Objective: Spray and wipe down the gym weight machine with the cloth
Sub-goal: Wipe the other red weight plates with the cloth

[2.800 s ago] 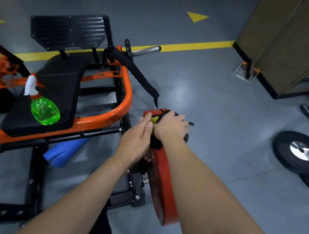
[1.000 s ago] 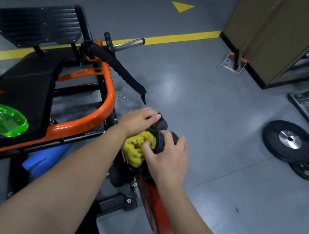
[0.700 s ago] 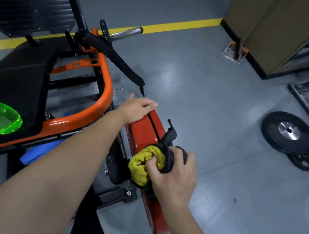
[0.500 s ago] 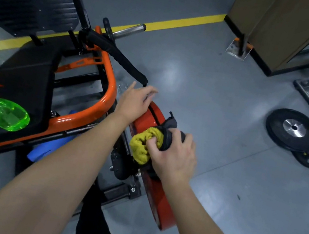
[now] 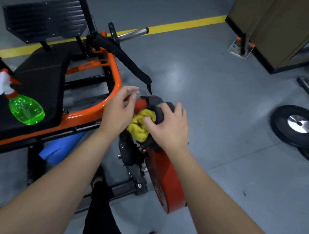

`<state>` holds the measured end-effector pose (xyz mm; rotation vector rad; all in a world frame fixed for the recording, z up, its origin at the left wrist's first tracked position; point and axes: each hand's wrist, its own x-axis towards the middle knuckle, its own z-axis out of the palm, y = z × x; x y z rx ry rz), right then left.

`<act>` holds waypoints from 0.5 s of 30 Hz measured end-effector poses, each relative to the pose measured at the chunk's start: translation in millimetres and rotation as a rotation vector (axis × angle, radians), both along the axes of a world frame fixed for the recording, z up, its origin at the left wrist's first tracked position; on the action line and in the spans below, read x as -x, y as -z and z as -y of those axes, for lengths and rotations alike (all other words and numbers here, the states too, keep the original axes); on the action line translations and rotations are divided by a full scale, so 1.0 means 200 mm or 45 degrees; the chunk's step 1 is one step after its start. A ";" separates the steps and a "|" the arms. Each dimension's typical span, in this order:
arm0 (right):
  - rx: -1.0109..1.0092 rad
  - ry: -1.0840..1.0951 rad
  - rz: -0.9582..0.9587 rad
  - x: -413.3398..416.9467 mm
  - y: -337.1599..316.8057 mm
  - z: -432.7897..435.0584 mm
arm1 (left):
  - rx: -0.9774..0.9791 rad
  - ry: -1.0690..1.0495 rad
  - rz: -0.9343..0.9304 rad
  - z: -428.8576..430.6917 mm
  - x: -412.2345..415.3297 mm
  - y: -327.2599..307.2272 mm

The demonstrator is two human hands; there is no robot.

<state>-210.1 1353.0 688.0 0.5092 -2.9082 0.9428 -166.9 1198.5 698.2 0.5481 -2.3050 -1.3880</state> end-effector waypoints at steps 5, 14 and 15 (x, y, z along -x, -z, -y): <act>0.241 0.178 -0.156 -0.36 0.16 -0.35 | 0.246 0.288 0.171 -0.23 0.07 0.06; 0.167 0.275 -0.119 -0.44 0.21 -0.42 | 0.864 0.359 0.237 -0.44 0.03 0.19; 0.155 0.286 -0.114 -0.43 0.21 -0.41 | 0.831 0.351 0.241 -0.44 0.04 0.19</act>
